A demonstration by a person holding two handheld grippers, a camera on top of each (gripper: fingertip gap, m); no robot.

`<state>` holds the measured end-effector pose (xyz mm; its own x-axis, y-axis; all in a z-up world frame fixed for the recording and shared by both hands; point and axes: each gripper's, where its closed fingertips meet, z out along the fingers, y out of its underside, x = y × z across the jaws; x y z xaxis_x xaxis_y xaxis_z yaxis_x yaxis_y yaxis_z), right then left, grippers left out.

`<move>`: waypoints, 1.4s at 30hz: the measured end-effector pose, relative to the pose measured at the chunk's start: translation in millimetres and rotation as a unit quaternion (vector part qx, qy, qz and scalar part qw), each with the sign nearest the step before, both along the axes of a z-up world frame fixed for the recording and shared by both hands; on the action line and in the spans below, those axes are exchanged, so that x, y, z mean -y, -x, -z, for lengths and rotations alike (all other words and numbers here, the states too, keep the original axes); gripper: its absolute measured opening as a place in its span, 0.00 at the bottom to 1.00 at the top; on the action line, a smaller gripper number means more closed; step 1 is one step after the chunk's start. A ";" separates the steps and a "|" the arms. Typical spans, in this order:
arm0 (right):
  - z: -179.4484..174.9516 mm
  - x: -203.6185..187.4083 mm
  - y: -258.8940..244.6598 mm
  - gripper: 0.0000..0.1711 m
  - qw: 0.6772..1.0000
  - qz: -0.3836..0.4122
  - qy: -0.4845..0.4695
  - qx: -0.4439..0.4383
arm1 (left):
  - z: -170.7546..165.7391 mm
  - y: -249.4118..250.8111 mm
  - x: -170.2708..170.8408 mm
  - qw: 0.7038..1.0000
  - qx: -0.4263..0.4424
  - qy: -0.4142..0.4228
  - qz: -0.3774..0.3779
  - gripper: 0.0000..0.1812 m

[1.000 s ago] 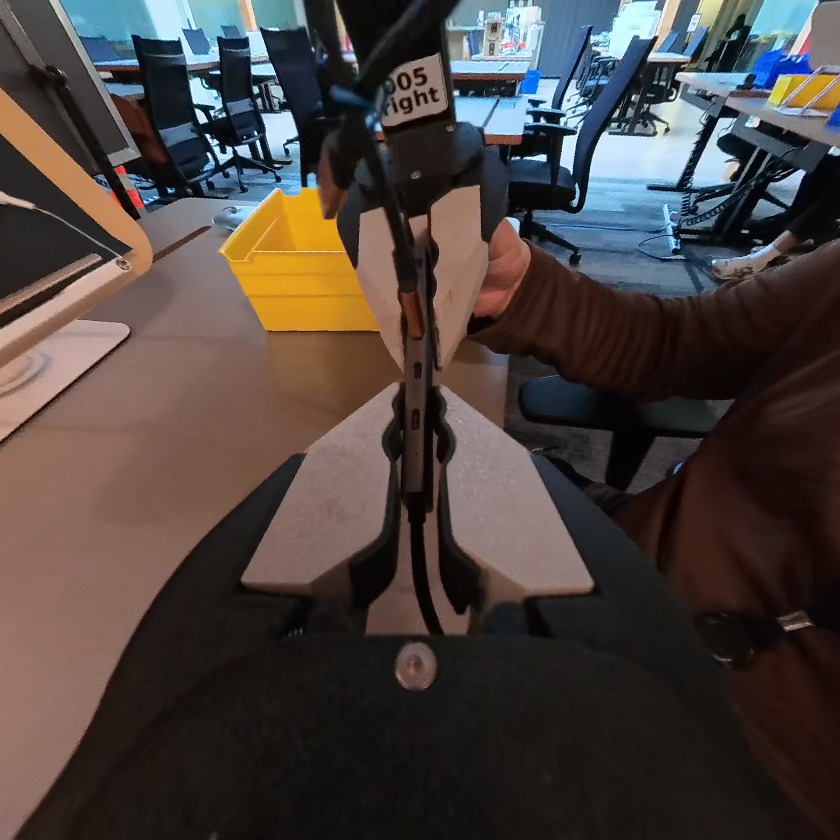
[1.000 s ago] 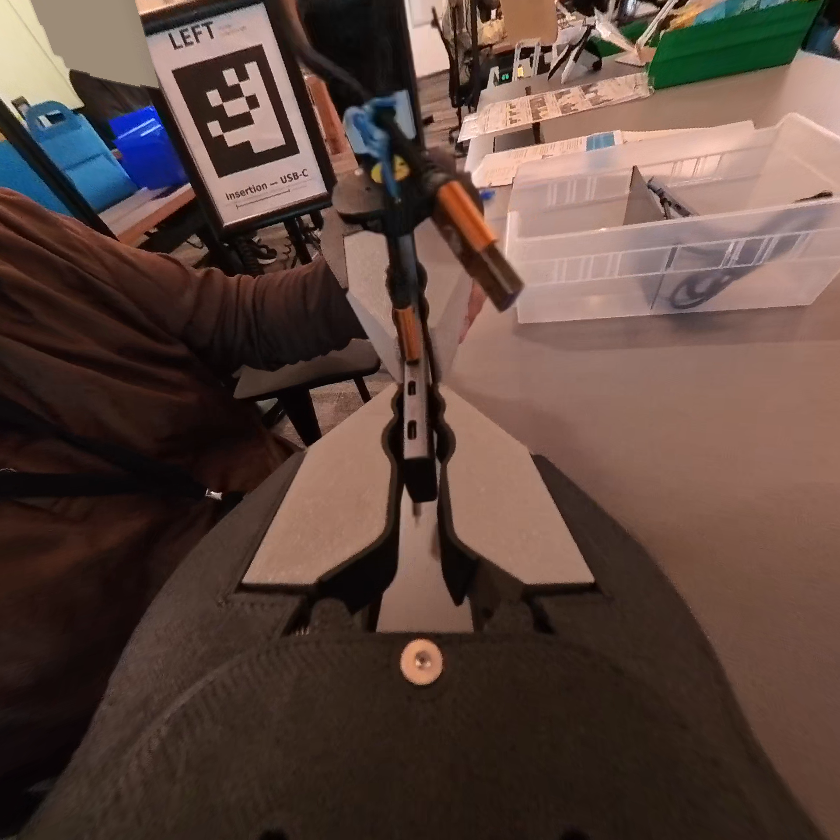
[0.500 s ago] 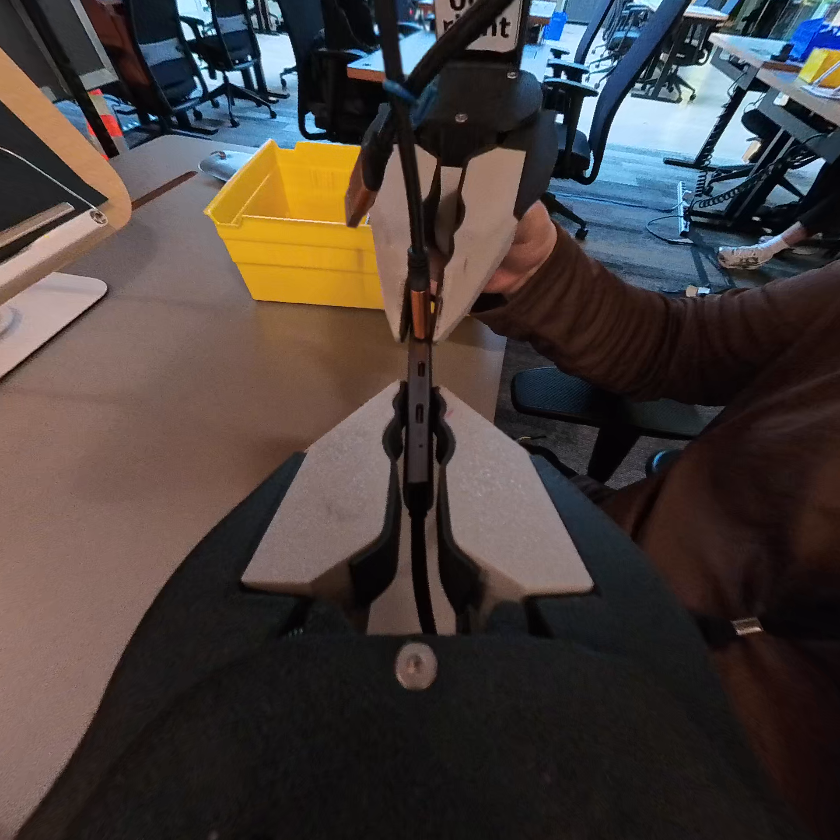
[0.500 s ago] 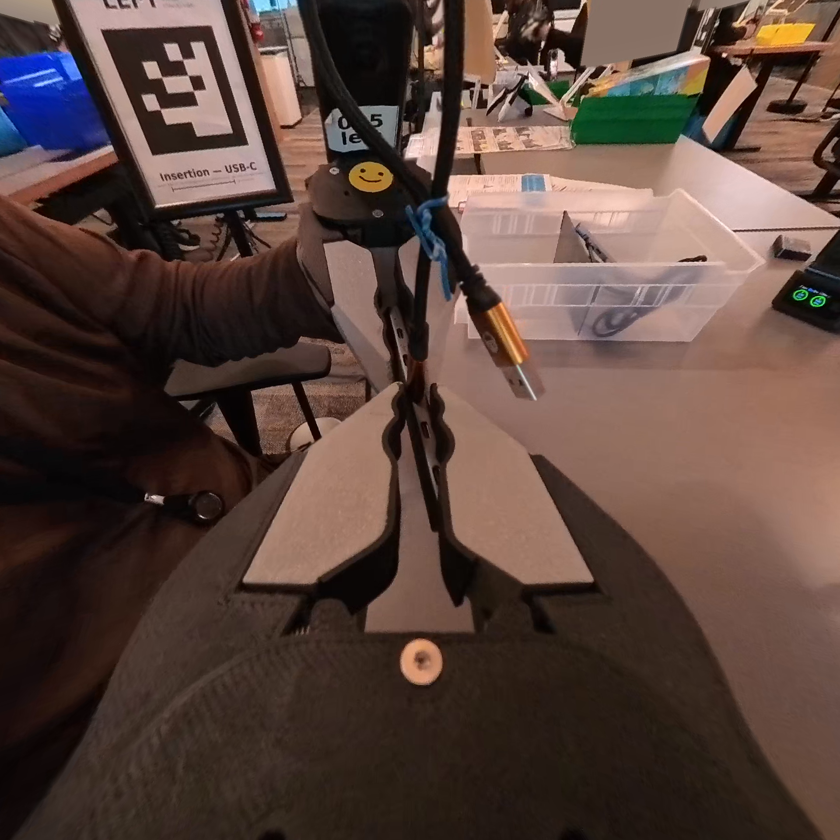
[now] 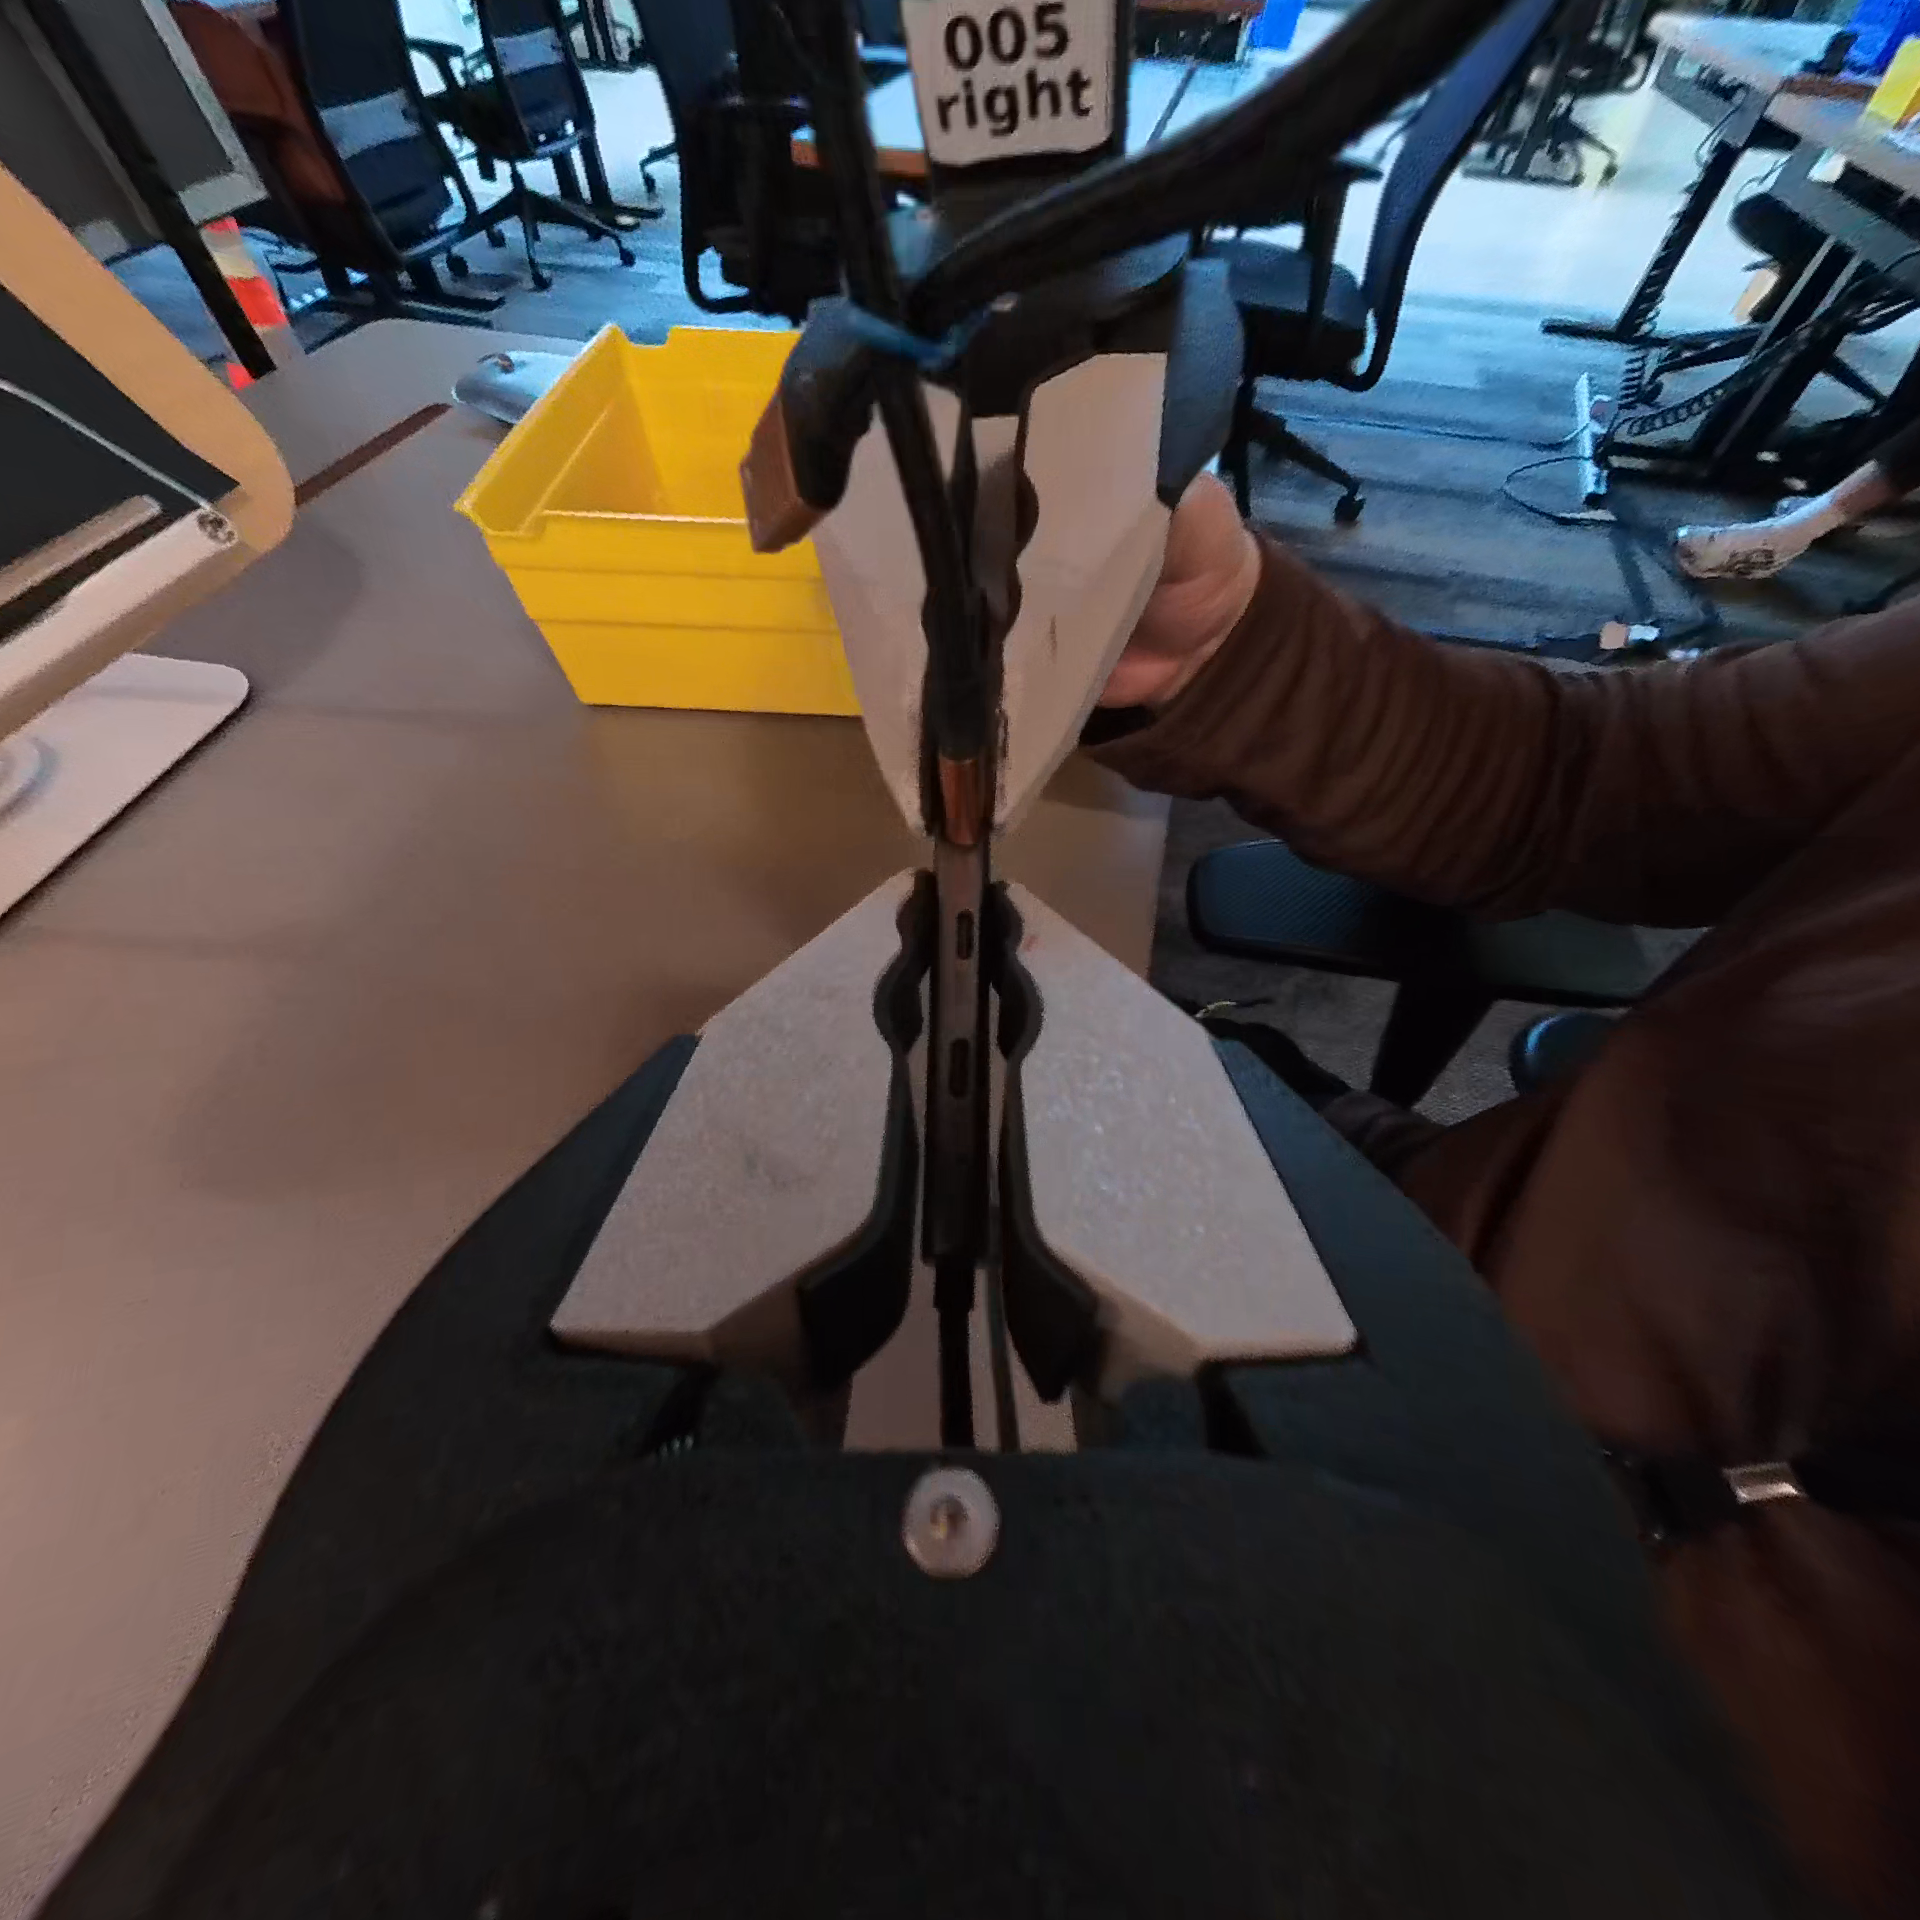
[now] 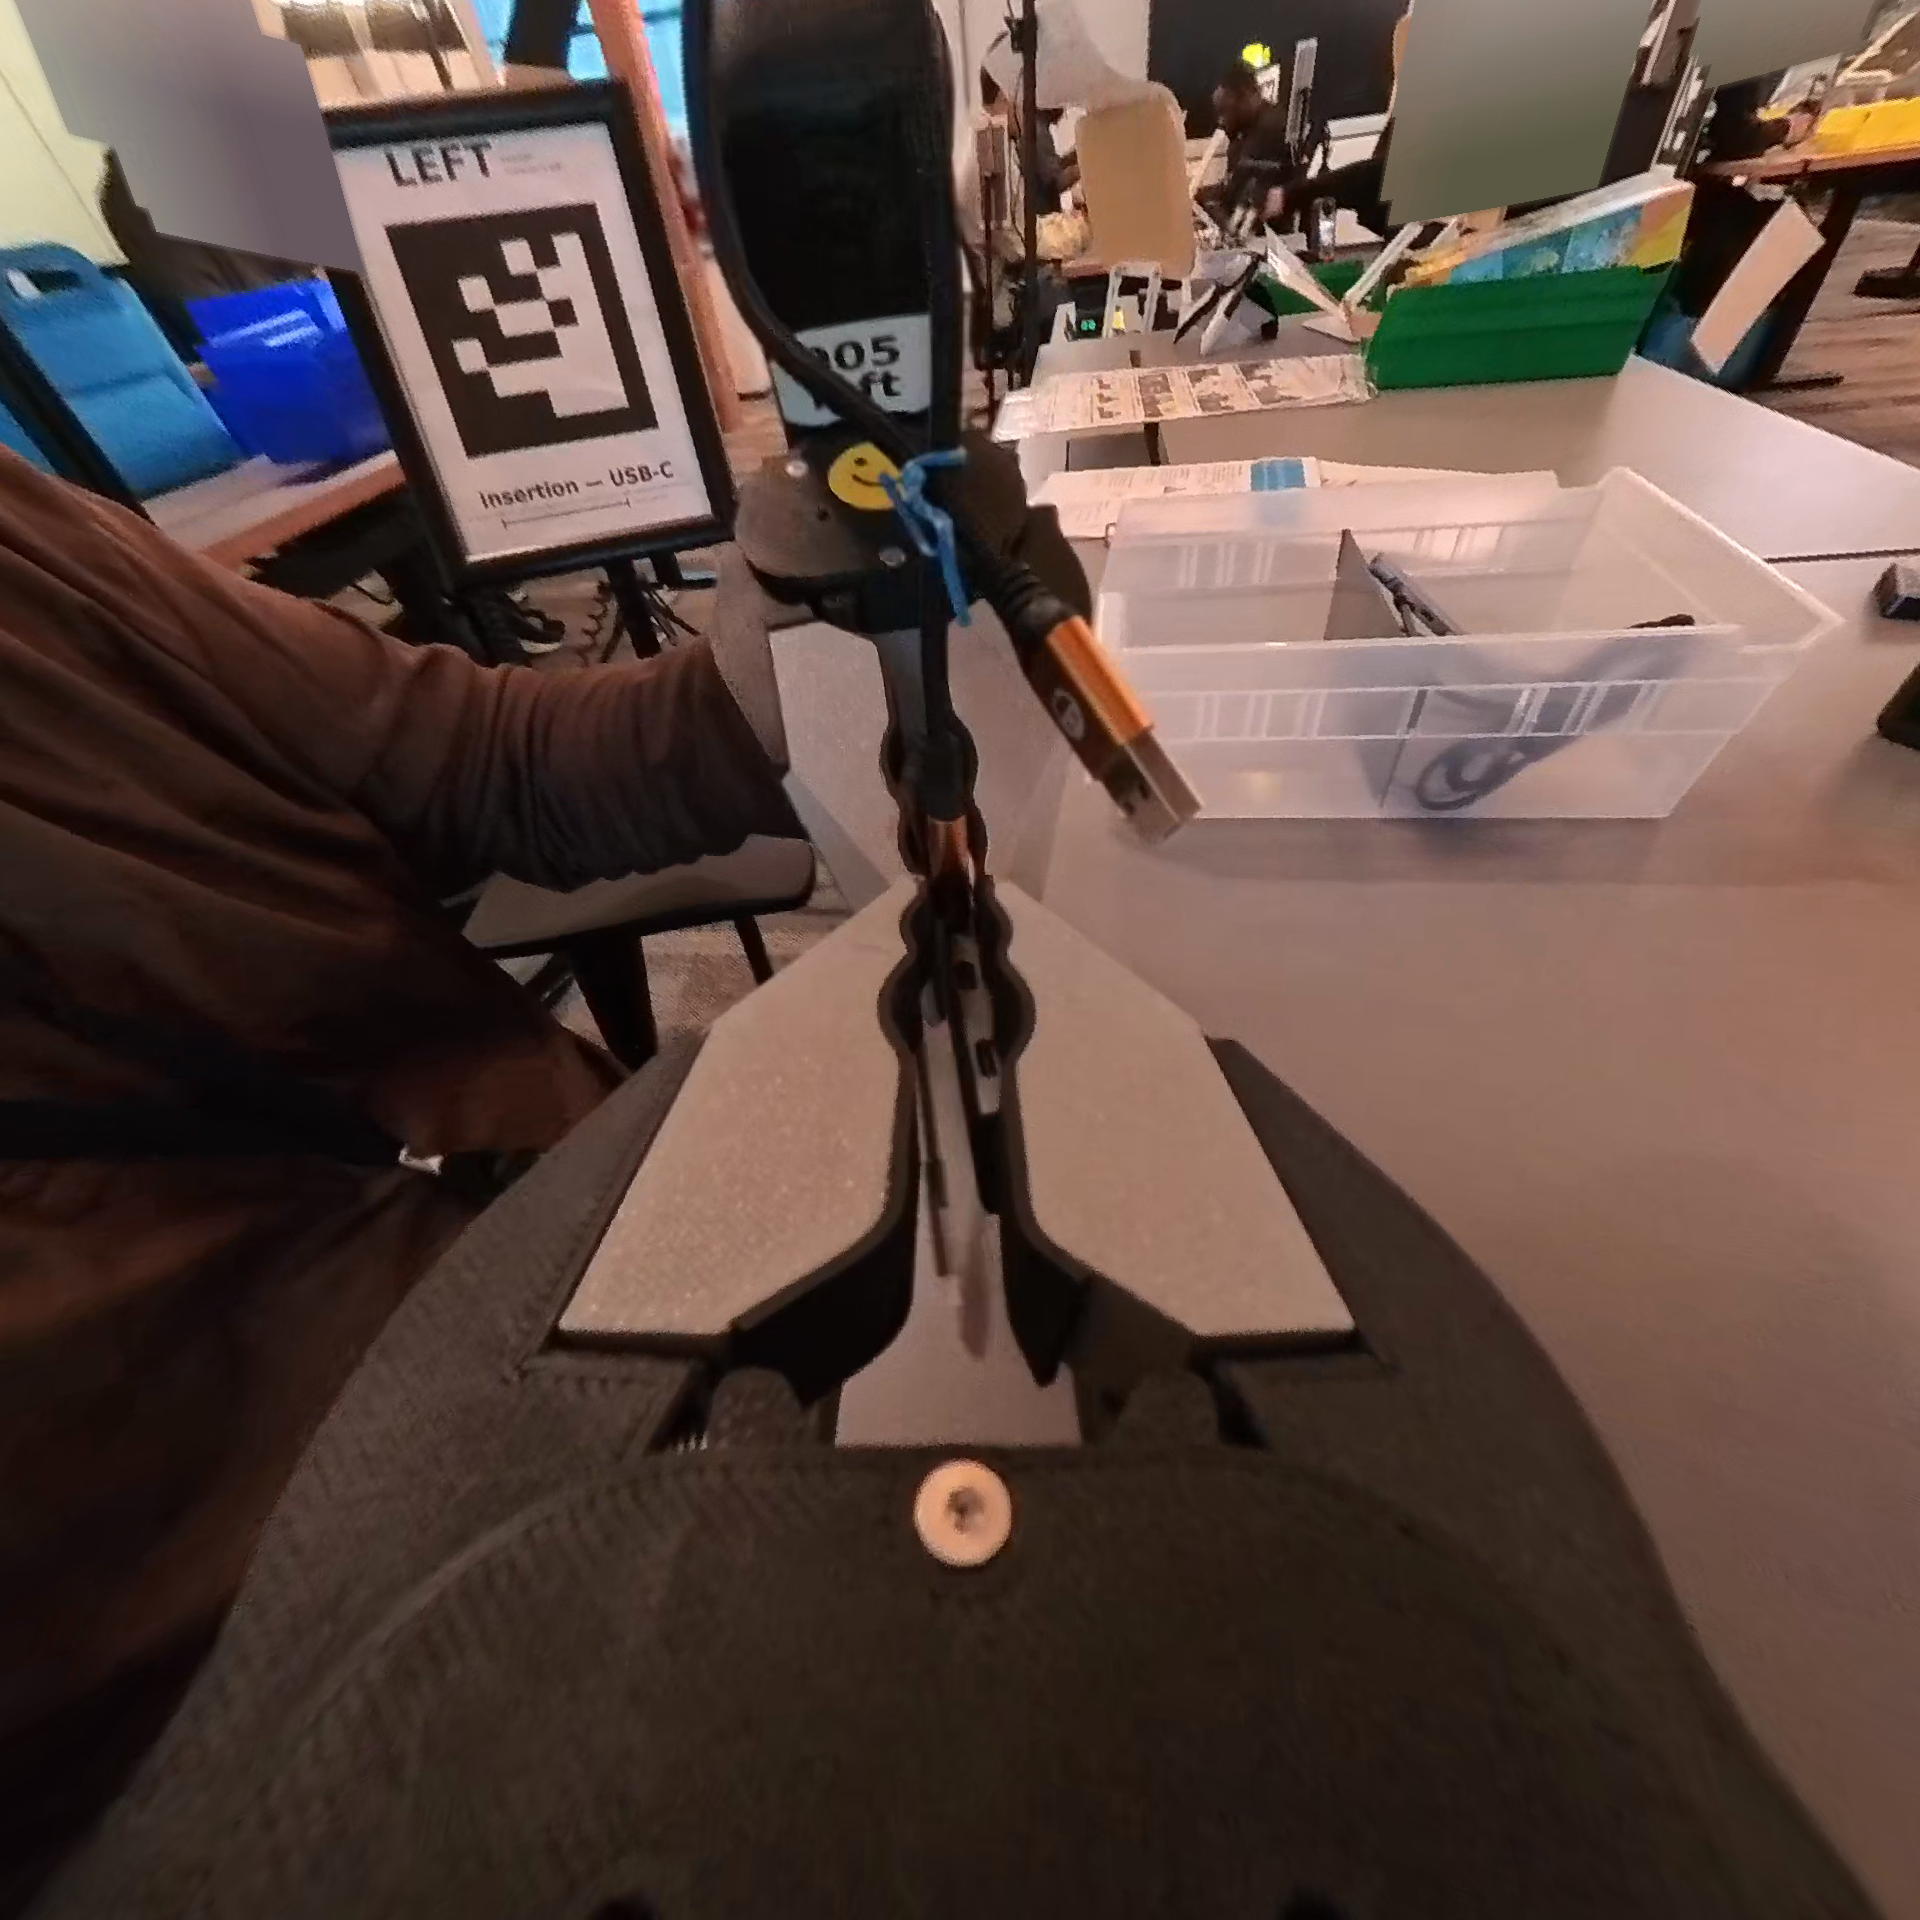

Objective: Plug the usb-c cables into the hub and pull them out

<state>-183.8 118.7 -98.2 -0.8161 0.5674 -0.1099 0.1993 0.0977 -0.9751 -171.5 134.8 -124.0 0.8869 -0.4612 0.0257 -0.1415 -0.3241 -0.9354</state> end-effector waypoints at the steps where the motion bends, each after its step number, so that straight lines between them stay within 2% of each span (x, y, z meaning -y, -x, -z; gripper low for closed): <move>1: 2.2 -1.0 1.1 0.03 1.000 0.006 -0.011 -0.003 | 2.5 1.9 -1.1 1.000 -0.004 0.005 -0.007 0.04; 9: -5.8 -1.6 1.2 0.02 0.999 0.022 -0.021 -0.040 | -3.8 -2.9 -2.4 0.998 0.060 0.013 -0.003 0.04; 16: -9.9 -1.7 8.8 0.02 0.995 0.009 0.097 -0.015 | -9.1 4.2 0.1 0.994 0.103 -0.010 -0.030 0.04; 18: -29.9 -4.9 15.9 0.02 0.985 0.033 0.162 -0.046 | 8.0 -4.7 -2.4 0.996 0.088 0.010 -0.025 0.04; 19: -35.6 -9.3 19.2 0.01 0.984 0.050 0.159 -0.056 | 29.1 -11.7 -7.2 0.997 0.052 0.034 -0.035 0.04; 20: -40.1 -13.3 19.3 0.02 0.984 0.059 0.152 -0.066 | 35.6 -16.1 -10.6 0.998 0.039 0.023 -0.036 0.04; 22: -45.4 -14.5 14.7 0.02 0.986 0.059 0.141 -0.073 | 20.6 -19.7 -11.0 0.993 0.116 0.003 -0.011 0.04; 24: -48.4 -25.5 11.1 0.02 0.986 0.100 0.098 -0.085 | 8.1 -5.3 -11.9 0.992 0.125 -0.023 -0.019 0.04; 27: -68.9 -46.0 -14.4 0.02 0.985 0.139 0.030 -0.100 | 1.8 10.2 -10.4 0.997 0.045 -0.041 -0.052 0.04; 30: -85.2 -97.1 -56.5 0.02 0.964 0.233 -0.069 -0.111 | -5.9 13.2 -6.0 0.996 -0.017 -0.059 -0.063 0.04; 33: -74.0 -161.0 -108.6 0.02 0.929 0.336 -0.143 -0.057 | -19.2 15.0 -3.6 0.994 -0.043 -0.080 -0.066 0.04; 37: -19.6 -241.0 -173.4 0.02 0.859 0.449 -0.234 0.079 | -39.8 20.6 -5.3 0.991 -0.056 -0.097 -0.067 0.04; 41: 51.4 -270.0 -204.2 0.02 0.832 0.440 -0.256 0.221 | -55.5 20.5 -8.9 0.991 -0.072 -0.101 -0.058 0.04; 42: 72.3 -271.8 -206.6 0.08 0.823 0.426 -0.255 0.275 | -57.1 20.2 -11.5 0.991 -0.075 -0.097 -0.056 0.04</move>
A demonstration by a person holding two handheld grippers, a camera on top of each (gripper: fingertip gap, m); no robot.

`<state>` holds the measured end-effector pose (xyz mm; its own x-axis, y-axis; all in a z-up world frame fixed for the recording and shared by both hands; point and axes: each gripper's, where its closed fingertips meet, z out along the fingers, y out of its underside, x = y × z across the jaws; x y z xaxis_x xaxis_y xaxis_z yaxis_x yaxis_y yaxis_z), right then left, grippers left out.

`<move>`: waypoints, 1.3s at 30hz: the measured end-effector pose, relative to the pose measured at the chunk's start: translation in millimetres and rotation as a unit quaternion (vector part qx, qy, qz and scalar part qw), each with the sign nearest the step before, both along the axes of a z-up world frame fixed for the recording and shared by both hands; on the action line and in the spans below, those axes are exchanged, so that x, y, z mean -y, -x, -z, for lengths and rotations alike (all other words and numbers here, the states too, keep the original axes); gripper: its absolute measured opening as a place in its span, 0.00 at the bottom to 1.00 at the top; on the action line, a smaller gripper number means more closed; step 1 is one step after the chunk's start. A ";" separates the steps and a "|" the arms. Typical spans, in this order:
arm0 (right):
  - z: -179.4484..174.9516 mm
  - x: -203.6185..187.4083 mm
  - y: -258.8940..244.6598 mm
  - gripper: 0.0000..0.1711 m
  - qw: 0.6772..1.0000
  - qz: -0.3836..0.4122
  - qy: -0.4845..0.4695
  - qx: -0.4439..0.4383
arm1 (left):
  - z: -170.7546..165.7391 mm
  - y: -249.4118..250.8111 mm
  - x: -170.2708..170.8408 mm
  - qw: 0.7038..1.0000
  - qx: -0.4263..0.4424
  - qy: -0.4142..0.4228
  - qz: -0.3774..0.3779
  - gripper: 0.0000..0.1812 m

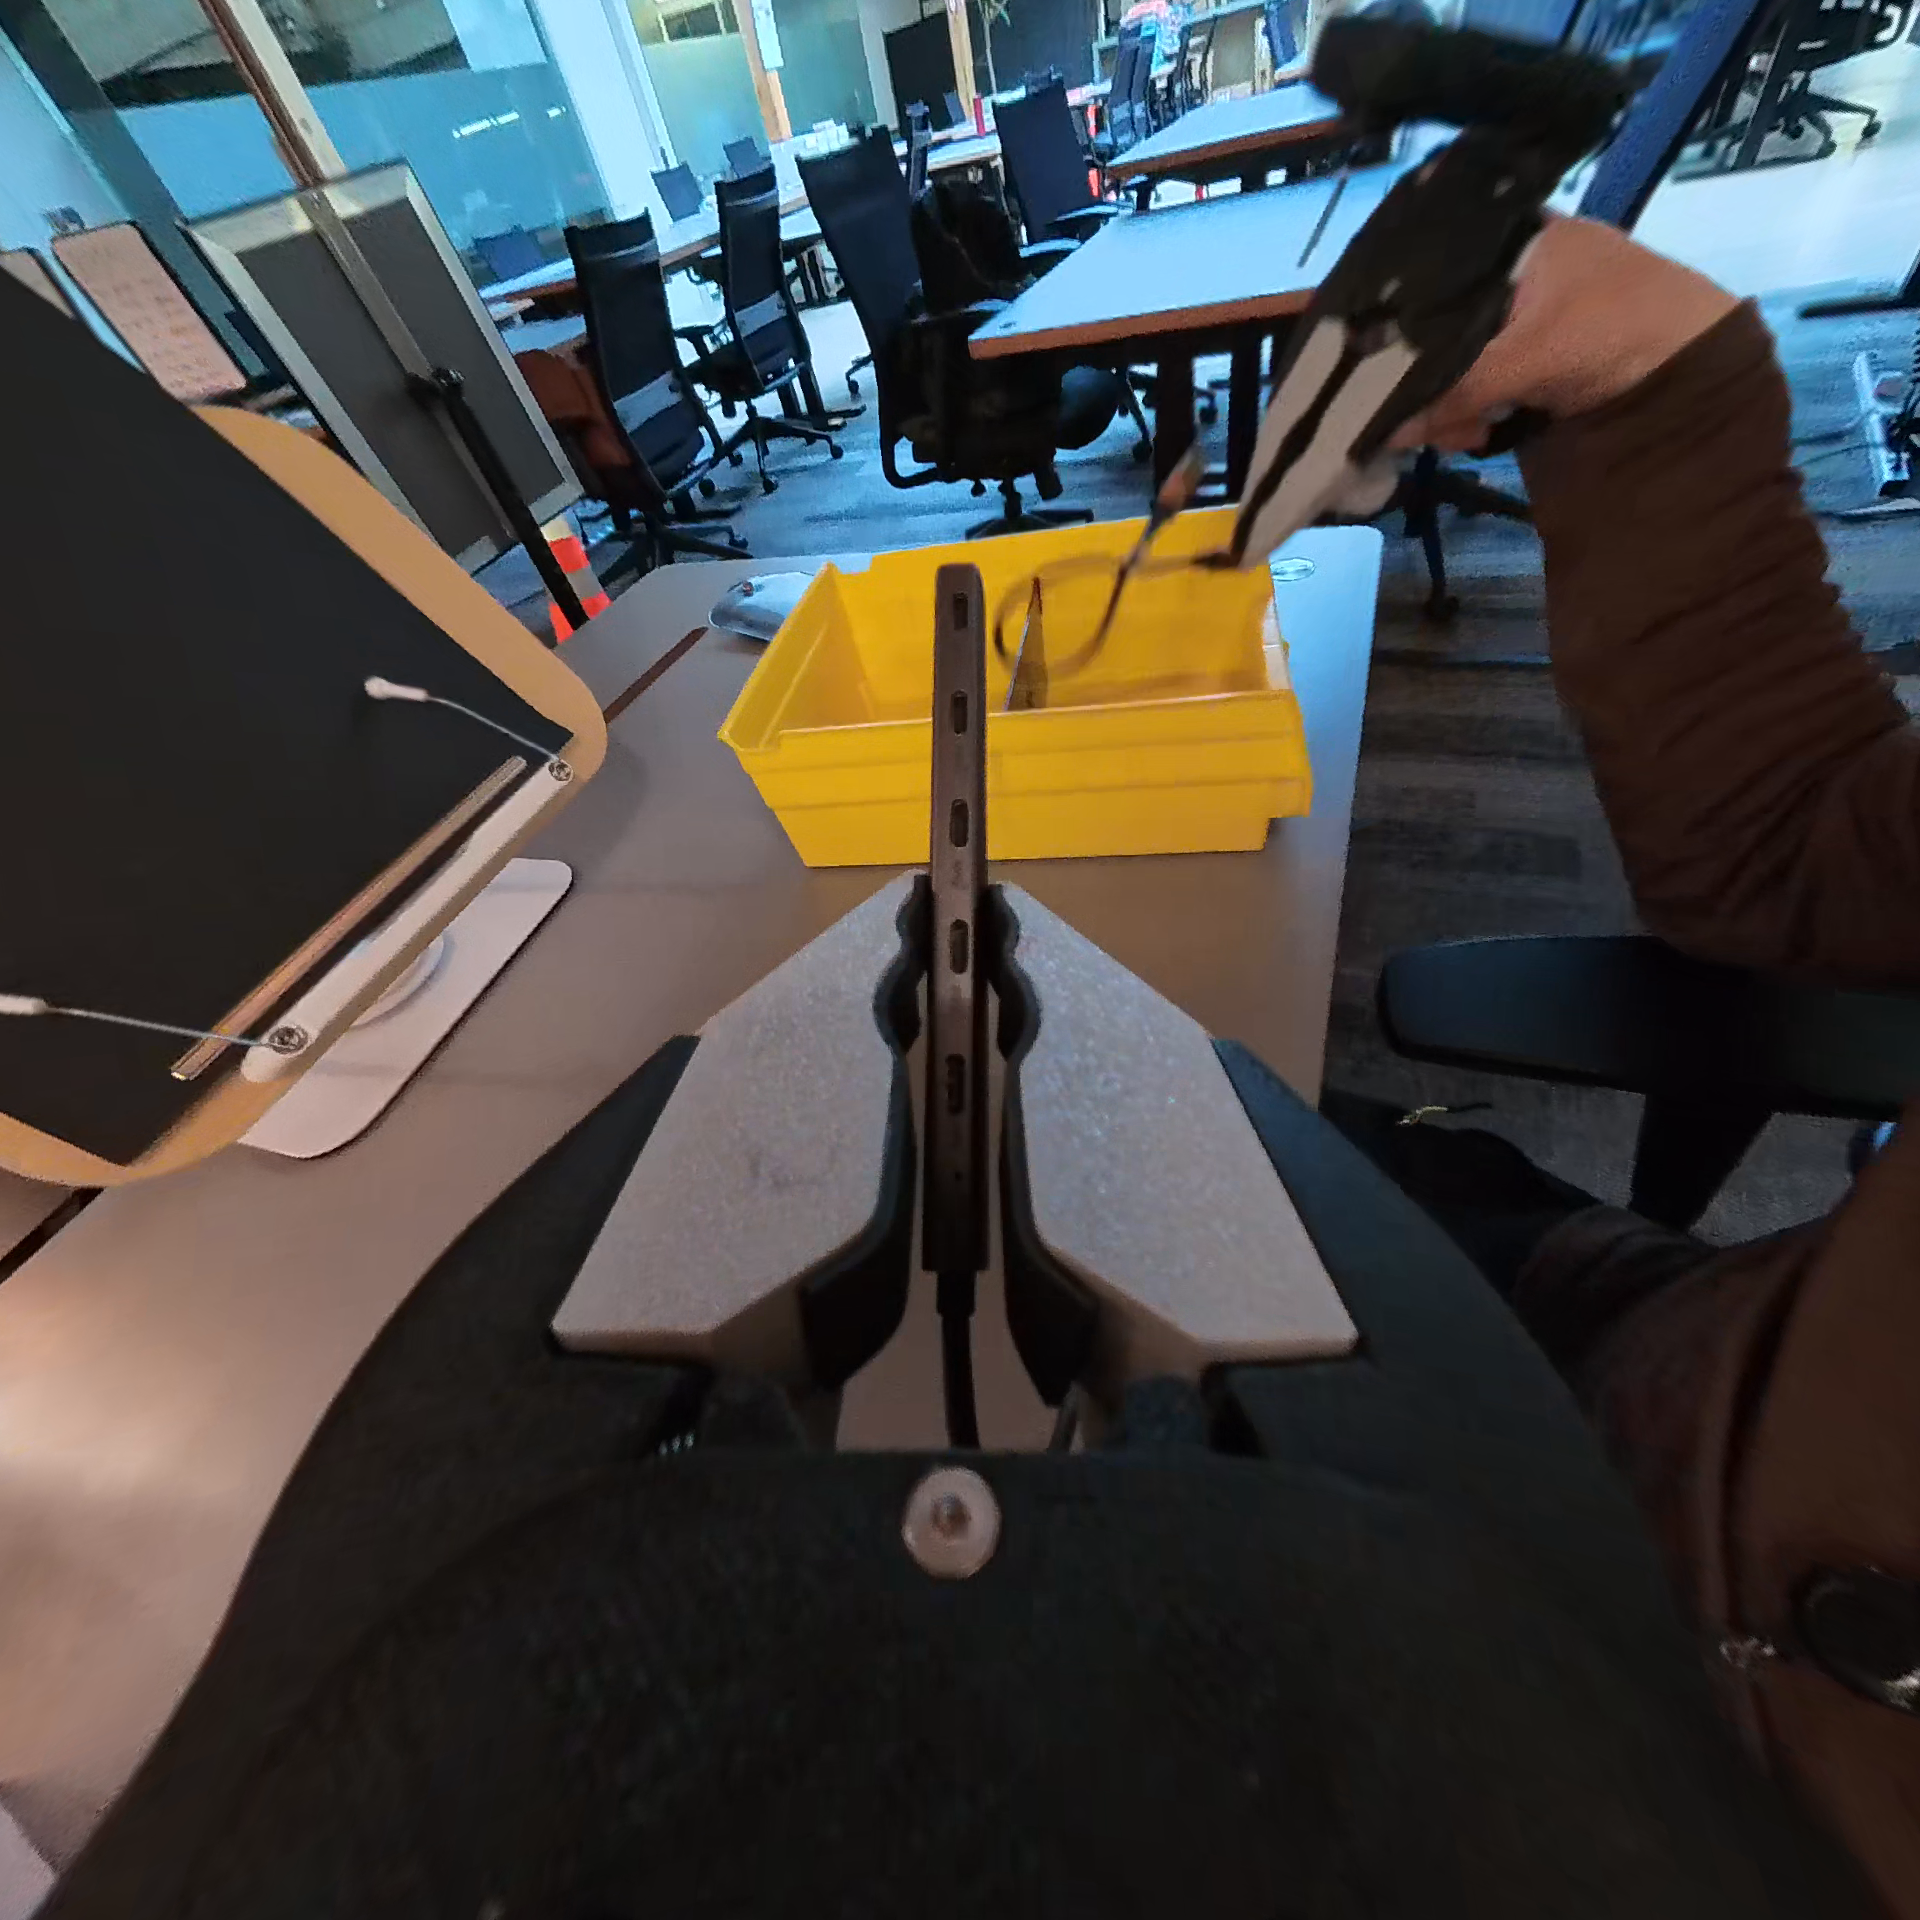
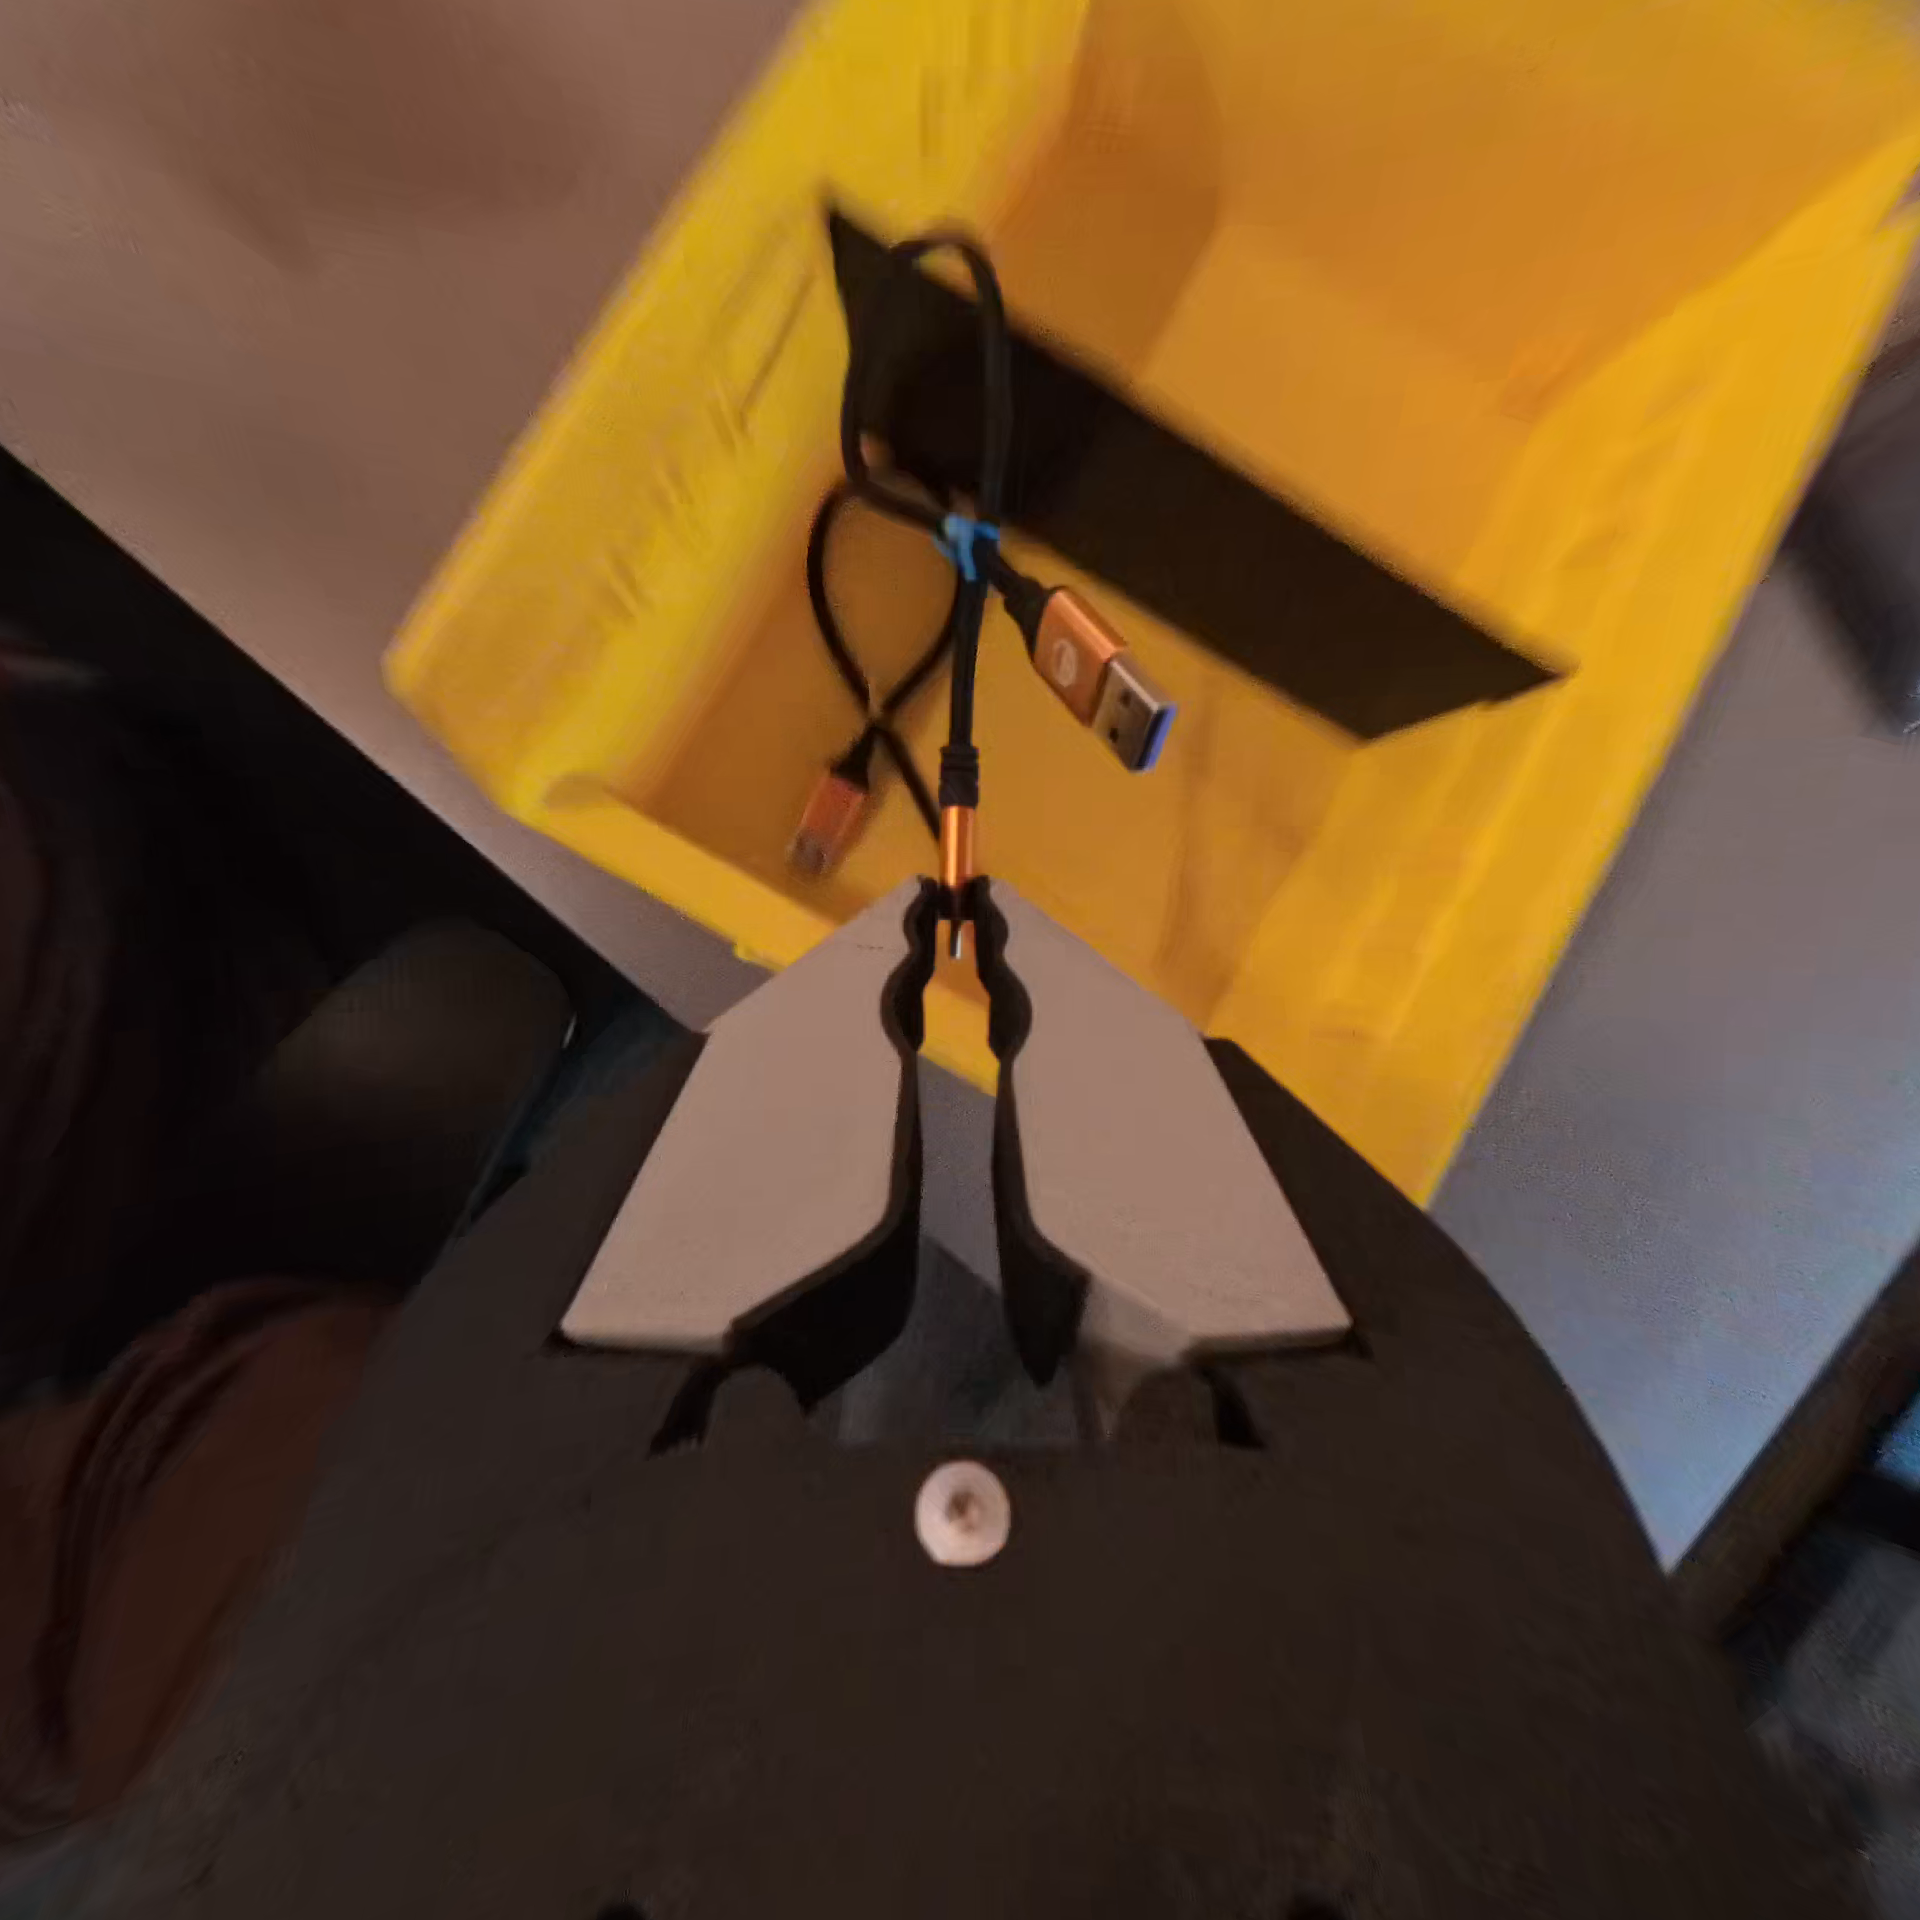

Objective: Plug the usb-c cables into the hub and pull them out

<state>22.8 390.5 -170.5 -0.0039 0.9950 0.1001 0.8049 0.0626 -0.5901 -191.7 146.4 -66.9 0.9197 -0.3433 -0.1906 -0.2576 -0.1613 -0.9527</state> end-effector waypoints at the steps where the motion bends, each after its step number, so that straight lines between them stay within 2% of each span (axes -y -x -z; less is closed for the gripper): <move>1: 18.5 -3.3 -1.3 0.14 0.999 0.009 0.013 0.048 | -1.1 -0.6 -3.2 1.000 -0.003 0.004 0.001 0.04; 3: 38.4 -15.2 1.5 0.26 0.994 0.031 -0.001 0.101 | -0.6 -3.9 -9.0 1.000 -0.009 0.013 0.009 0.04; 6: 16.6 -10.8 25.7 0.32 0.999 0.021 -0.014 0.048 | 5.2 -8.6 -14.8 0.999 -0.022 0.022 0.017 0.04; 8: -20.5 9.4 53.7 0.28 0.998 -0.017 -0.039 -0.037 | 10.7 -14.0 -16.4 0.999 -0.028 0.025 0.029 0.04; 9: -38.9 38.0 69.0 0.28 0.994 -0.072 -0.031 -0.081 | 14.1 -16.1 -17.6 0.999 -0.029 0.029 0.033 0.04; 12: -86.6 141.5 106.8 0.26 0.946 -0.253 -0.015 -0.201 | 24.0 -26.5 -18.4 0.997 -0.030 0.037 0.057 0.04; 15: -103.1 207.7 136.1 0.26 0.913 -0.325 -0.012 -0.245 | 33.4 -38.9 -14.2 0.995 -0.031 0.043 0.079 0.04; 18: -93.3 237.5 157.9 0.26 0.906 -0.352 -0.016 -0.233 | 39.6 -48.7 -4.3 0.994 -0.038 0.041 0.096 0.04; 19: -87.4 242.7 162.1 0.21 0.905 -0.361 -0.018 -0.224 | 39.4 -50.5 -0.6 0.994 -0.038 0.037 0.098 0.04; 20: -83.2 246.5 165.3 0.10 0.904 -0.368 -0.022 -0.219 | 38.5 -52.4 3.9 0.994 -0.036 0.032 0.103 0.04; 25: -82.9 263.7 167.7 0.05 0.894 -0.394 -0.024 -0.211 | 34.9 -44.5 17.9 0.996 -0.035 0.010 0.086 0.06; 28: -99.0 243.6 176.2 0.04 0.909 -0.339 -0.089 -0.228 | 12.4 -9.3 17.8 0.998 -0.034 -0.050 -0.017 0.17; 30: -124.8 195.8 182.1 0.04 0.921 -0.238 -0.187 -0.246 | -15.0 25.1 30.7 0.988 -0.038 -0.118 -0.096 0.13; 33: -167.3 126.1 174.1 0.04 0.921 -0.117 -0.267 -0.259 | -46.5 59.4 61.4 0.972 -0.014 -0.185 -0.143 0.05; 35: -182.6 79.4 166.2 0.04 0.923 -0.050 -0.299 -0.237 | -54.6 76.9 74.0 0.969 -0.017 -0.184 -0.165 0.07; 37: -184.3 30.2 158.4 0.04 0.921 0.015 -0.339 -0.192 | -54.4 91.9 84.1 0.967 -0.018 -0.169 -0.190 0.10; 39: -164.3 -10.2 157.2 0.04 0.924 0.050 -0.358 -0.124 | -55.5 100.9 93.0 0.965 -0.020 -0.168 -0.199 0.12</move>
